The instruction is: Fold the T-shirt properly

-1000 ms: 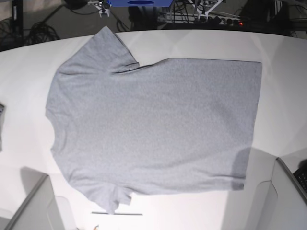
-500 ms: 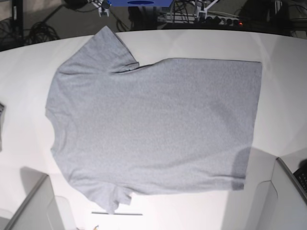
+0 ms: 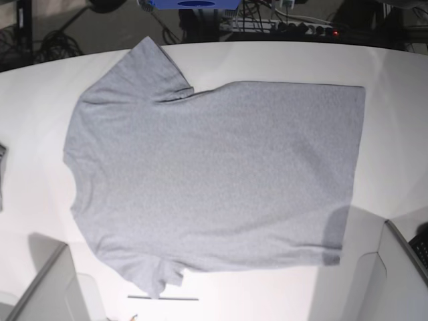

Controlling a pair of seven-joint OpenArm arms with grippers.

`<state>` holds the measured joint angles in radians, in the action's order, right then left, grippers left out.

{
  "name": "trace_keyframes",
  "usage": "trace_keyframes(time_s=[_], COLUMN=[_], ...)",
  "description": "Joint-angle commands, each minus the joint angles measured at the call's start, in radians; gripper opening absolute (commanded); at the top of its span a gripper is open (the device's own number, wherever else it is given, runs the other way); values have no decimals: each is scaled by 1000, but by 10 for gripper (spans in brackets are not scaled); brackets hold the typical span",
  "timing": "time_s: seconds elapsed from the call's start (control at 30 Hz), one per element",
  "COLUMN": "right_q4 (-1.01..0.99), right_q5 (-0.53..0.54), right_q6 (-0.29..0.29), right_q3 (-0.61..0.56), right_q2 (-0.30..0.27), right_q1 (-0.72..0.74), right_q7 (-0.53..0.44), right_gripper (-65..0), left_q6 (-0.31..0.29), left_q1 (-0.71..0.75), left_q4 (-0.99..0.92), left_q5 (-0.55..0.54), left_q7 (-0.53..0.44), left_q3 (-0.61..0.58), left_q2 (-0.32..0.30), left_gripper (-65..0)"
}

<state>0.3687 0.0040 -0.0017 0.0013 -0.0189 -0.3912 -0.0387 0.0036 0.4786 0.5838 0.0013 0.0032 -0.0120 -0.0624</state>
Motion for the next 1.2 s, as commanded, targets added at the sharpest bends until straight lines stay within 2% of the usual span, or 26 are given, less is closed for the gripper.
trace_keyframes(time_s=[0.0, 0.07, 0.37, 0.47, 0.53, 0.6, 0.73, 0.83, 1.0, 1.17], right_q4=[36, 99, 389, 556, 697, 835, 1076, 1258, 1479, 1611], right_q5=[6, 6, 6, 6, 6, 4, 3, 3, 4, 6], right_q6=[-5, -8, -8, -8, -8, -8, -8, -8, -8, -8], right_q3=[4, 7, 217, 251, 282, 323, 368, 380, 377, 380], right_q2=[-8, -8, -5, 1, 27, 56, 104, 135, 139, 139], right_q1=[-36, -88, -277, -343, -387, -420, -473, -504, -512, -466], right_q7=[1, 3, 9, 78, 139, 190, 285, 360, 466, 484], right_gripper=[-650, -650, -650, -650, -650, -650, -650, -650, -650, -650], left_q6=[3, 3, 3, 3, 3, 3, 3, 3, 3, 3], left_q1=[42, 99, 355, 440, 490, 520, 582, 658, 713, 661], left_q4=[43, 129, 523, 666, 769, 850, 1007, 1163, 1327, 1347], left_q5=[-7, -7, -10, -10, -13, -53, -152, -185, -177, -169], left_q7=[-6, -6, -6, -6, -2, 4, 7, 2, -1, -6], left_q3=[1, 1, 14, 24, 48, 74, 114, 128, 163, 180], left_q2=[-18, -34, -101, -116, -127, -139, -202, -244, -258, -256], left_gripper=[-650, -650, -650, -650, -650, -650, -650, -650, -650, -650])
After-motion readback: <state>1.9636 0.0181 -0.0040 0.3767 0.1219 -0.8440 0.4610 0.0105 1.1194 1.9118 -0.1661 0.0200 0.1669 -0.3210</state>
